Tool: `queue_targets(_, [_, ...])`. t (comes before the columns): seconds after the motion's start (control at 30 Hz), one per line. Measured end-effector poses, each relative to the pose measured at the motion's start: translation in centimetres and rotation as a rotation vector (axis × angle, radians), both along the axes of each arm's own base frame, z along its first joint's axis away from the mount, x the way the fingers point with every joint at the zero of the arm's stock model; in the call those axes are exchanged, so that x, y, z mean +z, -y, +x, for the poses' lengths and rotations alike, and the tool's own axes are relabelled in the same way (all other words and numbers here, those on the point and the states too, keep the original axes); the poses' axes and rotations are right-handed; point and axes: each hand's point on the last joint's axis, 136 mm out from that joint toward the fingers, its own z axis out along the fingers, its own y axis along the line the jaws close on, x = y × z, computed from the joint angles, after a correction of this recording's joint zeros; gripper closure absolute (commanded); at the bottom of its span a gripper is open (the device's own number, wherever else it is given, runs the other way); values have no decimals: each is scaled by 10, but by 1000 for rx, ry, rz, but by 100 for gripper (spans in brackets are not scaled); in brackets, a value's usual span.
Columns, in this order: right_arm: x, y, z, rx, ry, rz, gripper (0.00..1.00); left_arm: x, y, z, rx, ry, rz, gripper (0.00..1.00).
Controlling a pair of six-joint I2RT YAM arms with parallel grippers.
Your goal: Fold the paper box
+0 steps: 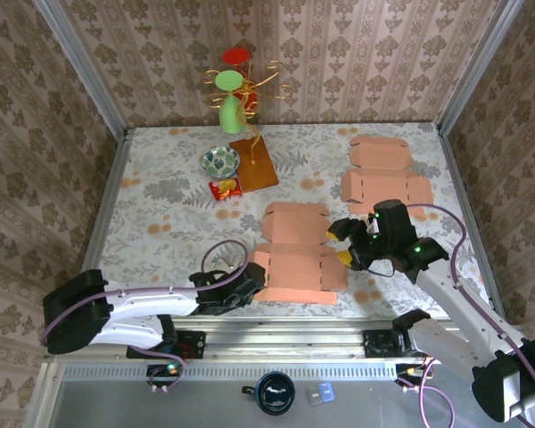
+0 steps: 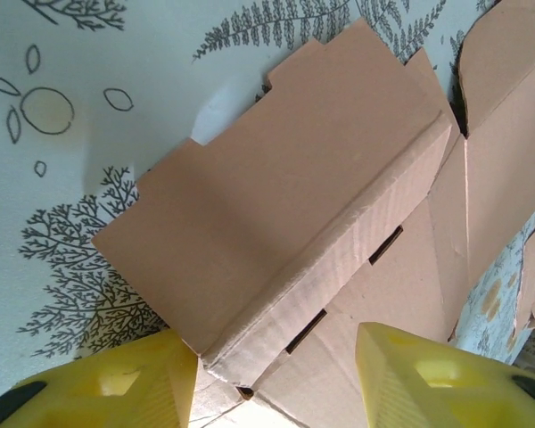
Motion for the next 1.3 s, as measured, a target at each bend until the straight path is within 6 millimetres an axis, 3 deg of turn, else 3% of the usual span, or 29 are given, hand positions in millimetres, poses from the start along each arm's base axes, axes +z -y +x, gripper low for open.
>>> queue_targets(0.3, [-10, 1, -5, -13, -34, 8, 31, -5, 6, 4, 9, 9, -12, 69])
queue_targets(0.6, [-15, 1, -5, -25, -50, 19, 31, -6, 12, 14, 43, 56, -37, 99])
queue_targets(0.93, [-13, 2, -8, -69, -64, 58, 34, 6, 16, 25, 81, 115, -66, 100])
queue_targets(1.13, [-1, 2, -19, -125, -26, 132, 34, 38, 37, 44, 129, 185, -131, 100])
queue_targets(1.3, [-21, -1, -24, -168, -54, 165, 33, 56, 54, 59, 163, 221, -185, 100])
